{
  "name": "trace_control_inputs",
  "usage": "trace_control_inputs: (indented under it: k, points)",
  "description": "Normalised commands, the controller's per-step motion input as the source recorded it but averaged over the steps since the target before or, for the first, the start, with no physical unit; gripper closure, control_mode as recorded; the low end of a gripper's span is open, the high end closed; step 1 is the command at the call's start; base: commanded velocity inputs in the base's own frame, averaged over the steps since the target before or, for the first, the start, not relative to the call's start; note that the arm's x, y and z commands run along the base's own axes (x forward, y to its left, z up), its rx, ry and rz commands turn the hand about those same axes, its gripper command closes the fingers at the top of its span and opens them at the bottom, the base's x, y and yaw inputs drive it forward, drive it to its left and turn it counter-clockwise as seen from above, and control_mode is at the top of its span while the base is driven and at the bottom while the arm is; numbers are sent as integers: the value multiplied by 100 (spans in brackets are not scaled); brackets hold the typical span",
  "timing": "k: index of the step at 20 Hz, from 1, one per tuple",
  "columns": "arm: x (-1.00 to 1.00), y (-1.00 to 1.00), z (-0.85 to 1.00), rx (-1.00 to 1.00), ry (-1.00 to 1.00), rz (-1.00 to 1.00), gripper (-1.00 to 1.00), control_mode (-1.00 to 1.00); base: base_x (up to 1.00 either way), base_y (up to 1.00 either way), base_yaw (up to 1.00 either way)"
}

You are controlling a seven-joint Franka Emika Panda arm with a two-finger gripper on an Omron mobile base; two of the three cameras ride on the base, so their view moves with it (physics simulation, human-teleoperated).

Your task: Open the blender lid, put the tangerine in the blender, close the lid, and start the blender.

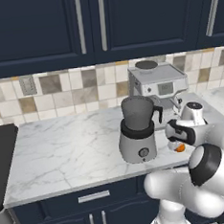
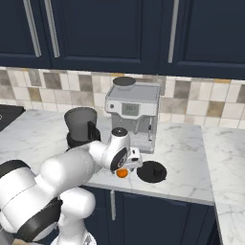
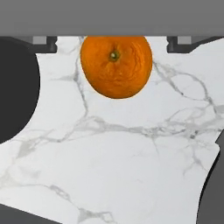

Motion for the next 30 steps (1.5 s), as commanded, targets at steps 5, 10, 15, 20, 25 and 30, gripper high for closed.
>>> trace_control_inputs:
  k: [5,10,15,20,25,30]
  points:
    - [12,14,-17,0,7,5,-100,-100,0,0,0]
    - [2,12,-23,0,7,4,100,-100,0,0,0]
    - [-22,0,20,0,0,0,100,-100,0,0,0]
    - [-22,0,96,0,-18,1,100,-100,0,0,0]
    - [-11,0,100,0,-20,4,100,-100,0,0,0]
    - [-5,18,100,0,-18,1,100,-100,0,0,0]
